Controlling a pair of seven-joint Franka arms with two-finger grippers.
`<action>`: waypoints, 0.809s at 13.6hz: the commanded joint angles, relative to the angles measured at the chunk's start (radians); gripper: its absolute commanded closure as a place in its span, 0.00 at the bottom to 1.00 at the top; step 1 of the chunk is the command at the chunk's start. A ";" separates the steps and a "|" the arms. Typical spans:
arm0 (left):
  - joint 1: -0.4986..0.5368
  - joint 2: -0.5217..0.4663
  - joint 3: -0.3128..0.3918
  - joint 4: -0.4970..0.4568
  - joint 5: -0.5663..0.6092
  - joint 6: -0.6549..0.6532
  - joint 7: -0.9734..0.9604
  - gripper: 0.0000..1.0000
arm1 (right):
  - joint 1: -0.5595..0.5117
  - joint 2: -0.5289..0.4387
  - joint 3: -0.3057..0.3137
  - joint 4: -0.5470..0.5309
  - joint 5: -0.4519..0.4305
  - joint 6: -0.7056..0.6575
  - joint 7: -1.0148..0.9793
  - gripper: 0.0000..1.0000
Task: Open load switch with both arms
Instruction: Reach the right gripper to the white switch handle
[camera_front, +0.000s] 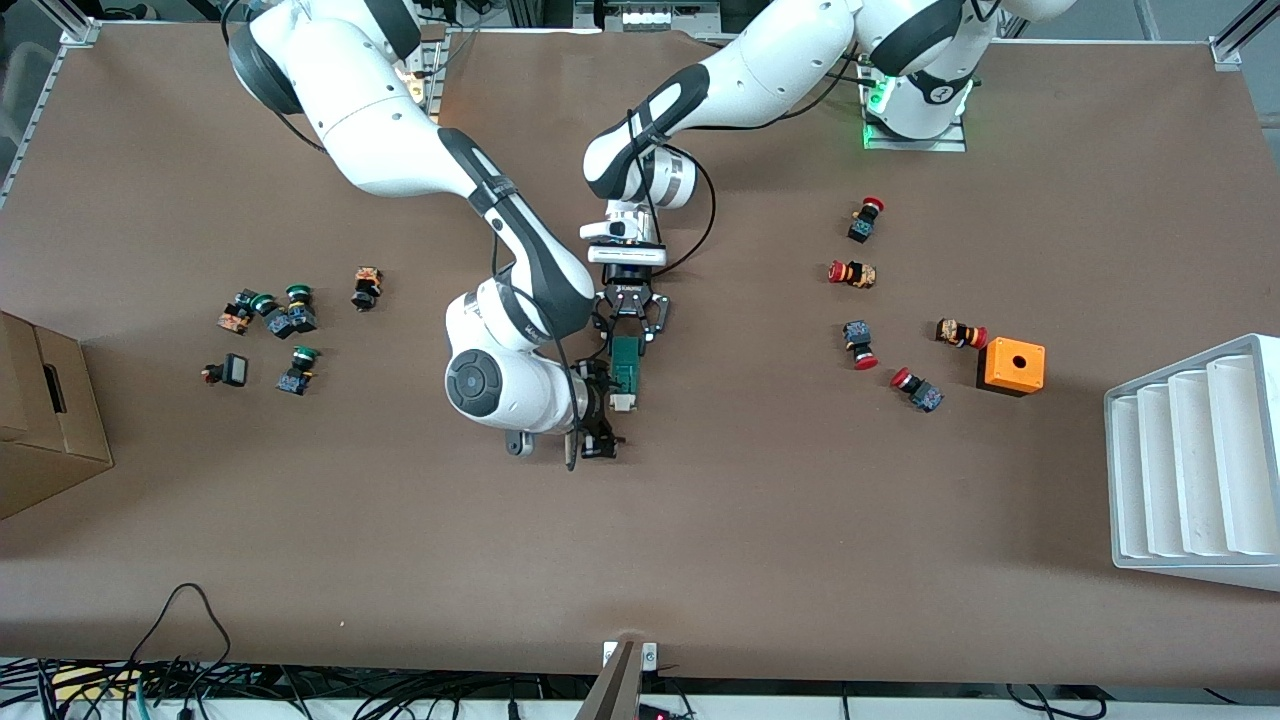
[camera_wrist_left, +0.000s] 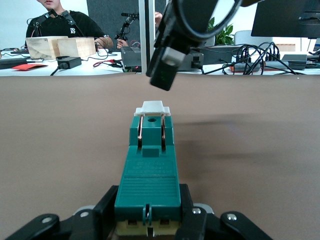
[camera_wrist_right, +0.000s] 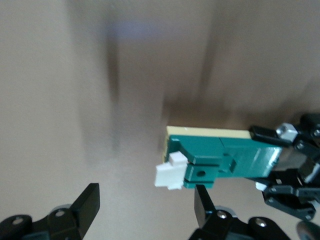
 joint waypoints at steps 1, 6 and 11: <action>0.000 0.059 0.006 0.042 0.042 0.025 -0.032 0.47 | 0.003 0.035 0.015 0.040 0.013 -0.024 0.031 0.19; -0.002 0.059 0.006 0.042 0.042 0.025 -0.036 0.47 | 0.010 0.056 0.016 0.051 0.013 -0.056 0.033 0.23; 0.000 0.061 0.006 0.042 0.040 0.024 -0.036 0.47 | 0.010 0.064 0.016 0.057 0.013 -0.070 0.052 0.37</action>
